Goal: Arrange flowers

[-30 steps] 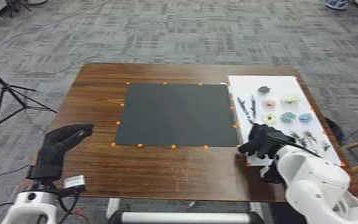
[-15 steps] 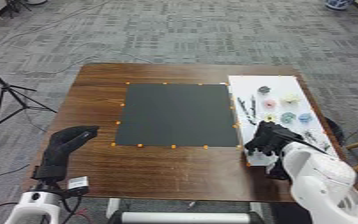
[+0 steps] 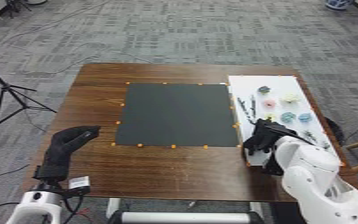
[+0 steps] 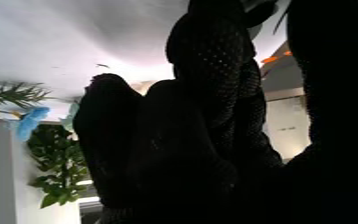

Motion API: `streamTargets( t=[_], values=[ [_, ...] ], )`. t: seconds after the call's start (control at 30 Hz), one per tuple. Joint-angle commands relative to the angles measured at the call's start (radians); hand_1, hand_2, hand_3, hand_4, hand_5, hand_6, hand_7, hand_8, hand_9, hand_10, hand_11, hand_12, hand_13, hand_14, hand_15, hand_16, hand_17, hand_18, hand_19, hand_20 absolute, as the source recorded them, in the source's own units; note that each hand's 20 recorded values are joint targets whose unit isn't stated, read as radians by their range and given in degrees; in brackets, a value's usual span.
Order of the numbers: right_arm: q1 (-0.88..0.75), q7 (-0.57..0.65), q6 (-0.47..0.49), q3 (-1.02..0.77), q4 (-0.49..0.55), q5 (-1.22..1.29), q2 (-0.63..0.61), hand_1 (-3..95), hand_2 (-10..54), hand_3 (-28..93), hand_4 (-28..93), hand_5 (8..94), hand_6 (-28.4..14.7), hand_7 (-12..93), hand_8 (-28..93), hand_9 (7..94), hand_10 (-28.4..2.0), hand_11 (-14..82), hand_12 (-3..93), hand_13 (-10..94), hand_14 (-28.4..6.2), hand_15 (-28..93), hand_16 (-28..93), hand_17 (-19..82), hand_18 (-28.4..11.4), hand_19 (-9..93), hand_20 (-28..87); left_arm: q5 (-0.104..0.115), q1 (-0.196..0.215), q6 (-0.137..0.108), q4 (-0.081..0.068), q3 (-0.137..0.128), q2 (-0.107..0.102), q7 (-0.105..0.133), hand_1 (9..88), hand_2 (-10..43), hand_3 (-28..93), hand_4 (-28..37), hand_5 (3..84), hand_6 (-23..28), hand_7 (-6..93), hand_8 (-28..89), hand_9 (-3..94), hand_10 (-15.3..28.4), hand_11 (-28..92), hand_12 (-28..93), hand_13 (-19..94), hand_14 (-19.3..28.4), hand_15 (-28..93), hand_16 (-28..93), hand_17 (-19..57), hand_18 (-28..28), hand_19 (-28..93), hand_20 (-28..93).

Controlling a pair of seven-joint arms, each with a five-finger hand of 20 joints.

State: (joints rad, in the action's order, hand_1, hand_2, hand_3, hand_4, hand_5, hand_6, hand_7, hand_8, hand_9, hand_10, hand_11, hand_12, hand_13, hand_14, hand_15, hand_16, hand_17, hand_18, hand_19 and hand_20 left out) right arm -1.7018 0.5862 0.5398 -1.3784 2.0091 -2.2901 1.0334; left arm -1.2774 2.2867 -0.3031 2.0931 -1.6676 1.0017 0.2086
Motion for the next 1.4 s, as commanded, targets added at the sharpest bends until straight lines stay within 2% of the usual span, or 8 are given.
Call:
streamTargets(
  t=[0.03, 0.27, 0.57, 0.8, 0.97, 1.1, 1.27, 1.4],
  values=[
    [-0.044, 0.020, 0.032, 0.030, -0.050, 0.033, 0.010, 56.5, -9.5, 49, 8, 76.7, -2.4, 41, 31, 93.7, -11.6, 46.5, 28.6, 94, -1.1, 72, 24, 75, -11.9, 93, 61, 0.002, 0.013, 0.015, 0.013, -0.006, 0.020, -0.007, 25.7, -3.2, 70, -20.5, 53.2, 2.5, 20.2, -8, 51.8, 14.6, 23, 15, 41, 17.0, 20, 3, 4.9, 12.3, 11, 16],
    [-0.093, -0.015, -0.078, -0.057, 0.011, 0.126, 0.002, 53.6, -6.7, 53, 12, 75.7, -3.5, 40, 33, 93.7, -11.5, 45.8, 29.2, 94, -0.8, 72, 24, 75, -11.8, 93, 61, 0.012, 0.026, 0.015, 0.019, -0.014, 0.022, -0.007, 25.9, -3.0, 69, -20.4, 53.1, 2.5, 20.1, -8, 51.6, 14.6, 23, 15, 41, 17.0, 20, 3, 4.8, 12.3, 11, 15],
    [-0.145, -0.154, -0.431, -0.115, 0.118, 0.116, -0.014, 52.7, -6.4, 54, 11, 75.2, -3.3, 41, 32, 93.4, -11.2, 45.3, 30.5, 94, -0.6, 72, 25, 75, -11.6, 93, 61, 0.014, 0.017, 0.022, 0.015, -0.008, 0.020, -0.005, 26.0, -2.9, 69, -20.3, 53.0, 2.6, 20.0, -8, 51.5, 14.6, 23, 15, 41, 16.9, 20, 3, 4.8, 12.3, 11, 15],
    [-0.110, -0.214, -0.450, -0.090, 0.169, 0.168, -0.008, 52.6, -7.0, 55, 10, 75.3, -3.2, 41, 31, 93.6, -11.1, 45.3, 30.3, 94, -0.7, 72, 25, 75, -11.9, 93, 61, 0.014, 0.020, 0.019, 0.015, -0.010, 0.015, -0.010, 26.0, -2.8, 69, -20.2, 52.9, 2.5, 20.0, -8, 51.4, 14.6, 23, 15, 41, 16.9, 20, 3, 4.7, 12.3, 11, 15],
    [-0.023, -0.240, -0.409, 0.008, 0.135, 0.173, -0.002, 52.6, -7.1, 56, 9, 75.3, -3.2, 41, 31, 93.6, -11.1, 45.3, 30.5, 94, -0.7, 72, 25, 75, -11.8, 93, 61, 0.024, 0.004, -0.013, -0.012, -0.010, -0.020, 0.001, 26.0, -2.7, 69, -20.2, 53.0, 2.6, 20.0, -8, 51.5, 14.5, 23, 15, 41, 16.7, 20, 3, 4.7, 12.4, 11, 15],
    [0.072, -0.270, -0.363, 0.129, 0.080, 0.169, 0.002, 52.6, -7.1, 56, 9, 75.4, -3.1, 41, 31, 93.6, -11.1, 45.3, 30.4, 94, -0.7, 72, 25, 75, -12.0, 93, 61, 0.136, -0.004, -0.093, -0.046, -0.020, -0.047, 0.037, 26.2, -2.9, 69, -20.4, 53.3, 2.6, 20.1, -8, 51.4, 14.6, 23, 15, 39, 16.2, 18, 3, 5.0, 11.9, 11, 15],
    [0.183, -0.304, -0.311, 0.272, 0.023, 0.148, 0.024, 52.6, -7.1, 56, 9, 75.4, -3.0, 42, 31, 93.6, -11.1, 45.3, 30.5, 94, -0.8, 72, 25, 75, -12.1, 93, 62, 0.276, -0.006, -0.209, -0.067, -0.022, -0.064, 0.101, 24.1, 0.8, 70, -24.4, 53.7, 2.5, 20.4, -9, 51.0, 14.4, 22, 14, 38, 14.8, 13, 3, 5.5, 10.6, 9, 15],
    [0.276, -0.313, -0.282, 0.384, -0.026, 0.127, 0.049, 52.5, -7.2, 56, 9, 75.4, -2.9, 42, 30, 93.7, -11.1, 45.4, 30.5, 94, -0.7, 72, 25, 75, -12.2, 93, 62, 0.346, -0.042, -0.273, -0.077, 0.003, -0.087, 0.108, 18.3, 16.1, 69, -28.1, 54.1, 2.5, 19.8, -9, 51.3, 14.6, 21, 13, 38, 14.6, 12, 3, 5.6, 9.9, 9, 15]
  ],
)
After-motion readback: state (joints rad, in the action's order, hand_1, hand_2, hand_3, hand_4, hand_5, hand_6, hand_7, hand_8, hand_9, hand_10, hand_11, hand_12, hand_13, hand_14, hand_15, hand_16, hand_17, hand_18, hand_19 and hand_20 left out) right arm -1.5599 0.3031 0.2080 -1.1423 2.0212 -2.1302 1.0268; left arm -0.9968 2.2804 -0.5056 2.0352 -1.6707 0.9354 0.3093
